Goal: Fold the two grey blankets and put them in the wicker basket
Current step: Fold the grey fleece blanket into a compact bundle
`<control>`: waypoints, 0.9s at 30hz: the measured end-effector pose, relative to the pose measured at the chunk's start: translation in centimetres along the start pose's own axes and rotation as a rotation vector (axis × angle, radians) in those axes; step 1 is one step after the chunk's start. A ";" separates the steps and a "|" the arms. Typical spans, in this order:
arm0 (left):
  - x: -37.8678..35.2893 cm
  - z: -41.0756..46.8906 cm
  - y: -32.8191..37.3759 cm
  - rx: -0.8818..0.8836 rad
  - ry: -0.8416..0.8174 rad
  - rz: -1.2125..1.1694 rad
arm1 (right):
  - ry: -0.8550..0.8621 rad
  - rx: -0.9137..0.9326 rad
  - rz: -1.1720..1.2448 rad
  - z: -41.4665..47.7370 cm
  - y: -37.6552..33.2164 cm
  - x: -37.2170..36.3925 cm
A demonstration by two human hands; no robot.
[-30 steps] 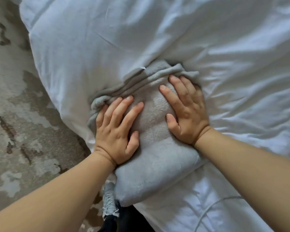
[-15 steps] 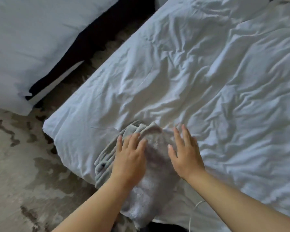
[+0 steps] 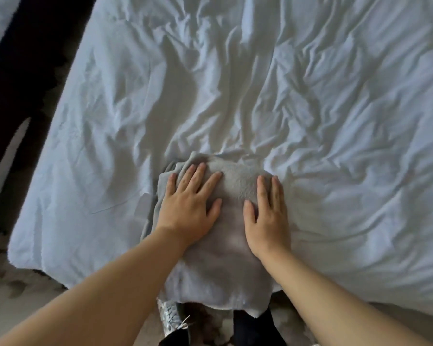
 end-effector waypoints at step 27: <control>-11.9 0.5 -4.2 -0.131 0.454 -0.112 | 0.406 0.187 0.005 1.0 4.8 -11.9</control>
Point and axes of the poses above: each hand's wrist, its own z-axis towards the middle knuckle, its own x-axis out of the back of the hand, y = z × x, the point moved 4 cm from there along z, towards the middle knuckle, and after that the axes turned 12 degrees about y, right-handed, at the moved point
